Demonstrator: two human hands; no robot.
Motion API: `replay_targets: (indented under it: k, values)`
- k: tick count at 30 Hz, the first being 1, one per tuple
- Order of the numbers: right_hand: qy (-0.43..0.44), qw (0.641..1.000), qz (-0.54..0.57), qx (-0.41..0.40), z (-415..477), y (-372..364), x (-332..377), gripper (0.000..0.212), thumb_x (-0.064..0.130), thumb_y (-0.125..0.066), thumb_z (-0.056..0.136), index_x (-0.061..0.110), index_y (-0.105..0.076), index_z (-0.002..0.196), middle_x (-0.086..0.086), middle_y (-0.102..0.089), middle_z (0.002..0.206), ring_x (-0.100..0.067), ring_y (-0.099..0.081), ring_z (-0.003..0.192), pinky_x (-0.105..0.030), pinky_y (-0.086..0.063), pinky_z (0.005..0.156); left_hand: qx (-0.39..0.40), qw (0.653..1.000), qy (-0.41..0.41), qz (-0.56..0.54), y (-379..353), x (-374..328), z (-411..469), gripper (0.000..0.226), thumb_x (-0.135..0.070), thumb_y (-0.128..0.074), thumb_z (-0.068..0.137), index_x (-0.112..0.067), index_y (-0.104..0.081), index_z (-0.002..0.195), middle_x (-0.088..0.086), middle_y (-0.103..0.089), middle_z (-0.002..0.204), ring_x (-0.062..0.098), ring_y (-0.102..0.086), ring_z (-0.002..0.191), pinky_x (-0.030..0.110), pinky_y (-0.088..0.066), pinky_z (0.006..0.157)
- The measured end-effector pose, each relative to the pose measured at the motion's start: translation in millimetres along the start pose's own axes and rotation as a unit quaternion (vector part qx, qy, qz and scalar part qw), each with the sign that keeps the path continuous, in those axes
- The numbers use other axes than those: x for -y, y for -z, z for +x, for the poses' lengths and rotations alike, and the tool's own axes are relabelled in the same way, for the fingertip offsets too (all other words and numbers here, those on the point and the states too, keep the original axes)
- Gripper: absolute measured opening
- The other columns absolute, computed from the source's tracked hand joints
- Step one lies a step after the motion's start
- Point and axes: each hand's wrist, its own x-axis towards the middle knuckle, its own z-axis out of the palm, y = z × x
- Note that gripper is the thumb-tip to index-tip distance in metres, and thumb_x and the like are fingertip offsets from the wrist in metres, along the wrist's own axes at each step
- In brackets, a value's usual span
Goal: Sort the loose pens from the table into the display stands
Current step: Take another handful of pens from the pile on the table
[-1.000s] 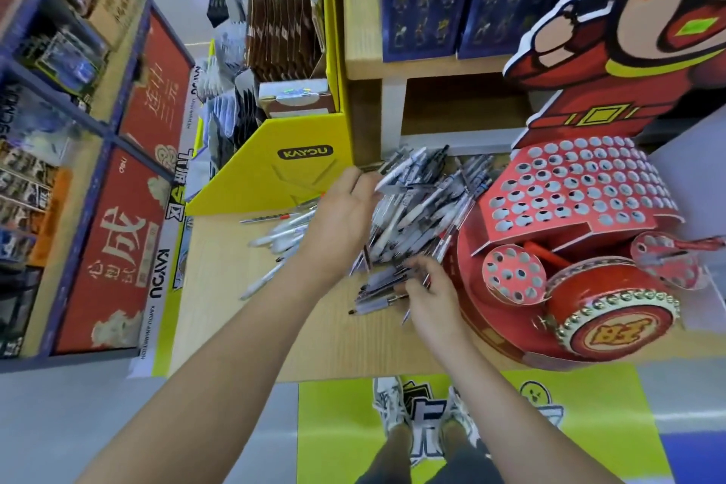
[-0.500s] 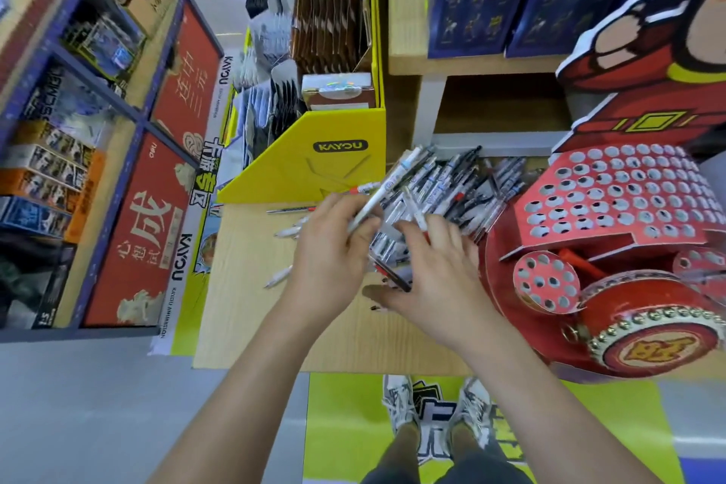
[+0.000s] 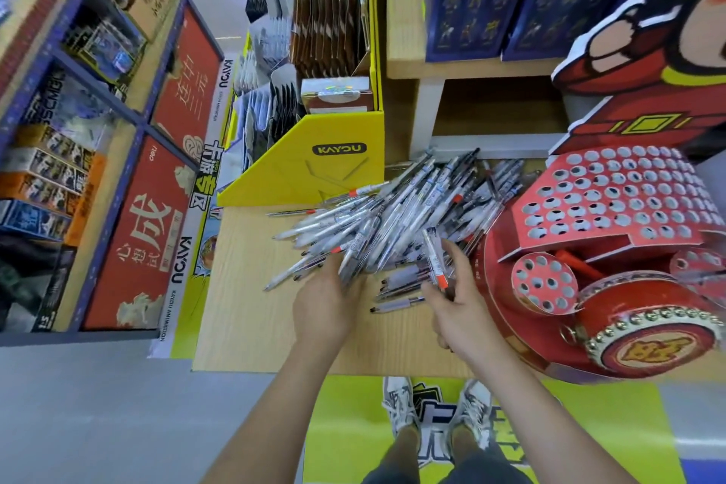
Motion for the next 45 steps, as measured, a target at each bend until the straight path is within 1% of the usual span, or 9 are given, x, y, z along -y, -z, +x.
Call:
replay_targets:
  k: [4, 9, 17, 21, 29, 32, 36, 41, 45]
  values:
    - [-0.048, 0.998, 0.041, -0.031, -2, -2, -1, 0.015, 0.023, -0.056, 0.098, 0.023, -0.056, 0.113, 0.011, -0.038, 0.048, -0.013, -0.031, 0.038, -0.025, -0.029, 0.041, -0.013, 1.000, 0.008, 0.022, -6, -1, 5, 0.034, -0.040, -0.057, 0.091, -0.028, -0.051, 0.122, 0.006, -0.071, 0.092, 0.031, -0.066, 0.086, 0.031, -0.039, 0.059]
    - [-0.074, 0.993, 0.082, -0.043, -6, -9, -5, 0.018, 0.028, -0.055, 0.098, 0.016, -0.052, 0.085, -0.001, -0.036, 0.061, -0.013, -0.035, 0.039, -0.028, -0.033, 0.042, -0.018, 0.999, 0.005, 0.046, -1, 3, 10, 0.027, -0.039, -0.056, 0.092, -0.025, -0.062, 0.114, 0.005, -0.072, 0.088, 0.030, -0.066, 0.084, 0.032, -0.045, 0.061]
    - [-0.137, 0.966, 0.217, -0.020, -7, -28, -2, 0.011, 0.019, -0.054, 0.100, 0.010, -0.050, 0.094, -0.004, -0.050, 0.065, -0.013, -0.041, 0.046, -0.026, -0.038, 0.041, 0.073, 0.988, 0.093, -0.103, 23, 22, -2, 0.012, -0.035, -0.072, 0.079, -0.023, -0.071, 0.082, -0.005, -0.063, 0.062, 0.020, -0.060, 0.063, 0.027, -0.038, 0.053]
    - [-0.156, 0.966, 0.204, -0.004, -9, -49, 1, 0.011, 0.023, -0.051, 0.101, 0.012, -0.051, 0.099, -0.009, -0.063, 0.072, -0.017, -0.055, 0.050, -0.025, -0.038, 0.041, 0.135, 0.928, 0.202, -0.283, 35, 27, -17, 0.038, -0.021, -0.080, 0.077, -0.014, -0.052, 0.053, -0.008, -0.038, 0.041, 0.007, -0.032, 0.036, 0.019, -0.025, 0.039]
    - [-0.116, 0.973, 0.197, 0.036, -11, -77, 9, 0.038, 0.042, -0.077, 0.069, 0.015, -0.064, 0.092, 0.005, -0.061, 0.064, -0.013, -0.053, 0.055, -0.024, -0.040, 0.045, 0.286, 0.784, 0.252, -0.490, 37, 11, -50, 0.017, -0.021, -0.074, 0.078, -0.009, -0.064, 0.071, 0.000, -0.054, 0.047, 0.008, -0.035, 0.037, 0.016, -0.027, 0.037]
    - [-0.124, 0.967, 0.206, 0.079, -8, -74, 18, 0.044, 0.035, -0.081, 0.058, 0.007, -0.068, 0.090, -0.003, -0.071, 0.072, -0.020, -0.067, 0.068, -0.029, -0.052, 0.059, 0.280, 0.800, 0.235, -0.476, 38, 0, -57, 0.021, -0.021, -0.072, 0.083, -0.013, -0.055, 0.071, -0.005, -0.035, 0.047, 0.007, -0.021, 0.040, 0.018, -0.014, 0.037]
    - [-0.113, 0.962, 0.196, 0.154, -12, -57, 34, 0.027, 0.022, -0.076, 0.070, 0.005, -0.070, 0.089, -0.008, -0.073, 0.083, -0.022, -0.069, 0.071, -0.030, -0.053, 0.056, 0.284, 0.843, 0.163, -0.428, 54, -17, -62, 0.022, -0.023, -0.064, 0.091, -0.017, -0.051, 0.075, -0.008, -0.034, 0.049, 0.008, -0.024, 0.042, 0.023, -0.015, 0.043]
    - [-0.058, 0.961, 0.212, 0.169, -25, -37, 65, 0.012, 0.018, -0.076, 0.062, 0.013, -0.074, 0.073, -0.006, -0.071, 0.073, -0.020, -0.068, 0.068, -0.033, -0.056, 0.066, 0.332, 0.879, 0.042, -0.340, 82, -42, -66, 0.016, -0.040, -0.053, 0.096, -0.026, -0.050, 0.102, -0.014, -0.046, 0.051, 0.007, -0.038, 0.047, 0.022, -0.032, 0.044]
    - [-0.021, 0.956, 0.266, 0.119, -41, -20, 94, 0.004, 0.018, -0.074, 0.066, 0.015, -0.072, 0.064, -0.004, -0.068, 0.065, -0.018, -0.065, 0.059, -0.029, -0.053, 0.057, 0.289, 0.923, -0.060, -0.248, 112, -64, -63, 0.049, -0.074, -0.049, 0.079, -0.032, -0.053, 0.104, -0.018, -0.062, 0.068, 0.006, -0.057, 0.064, 0.034, -0.050, 0.061]
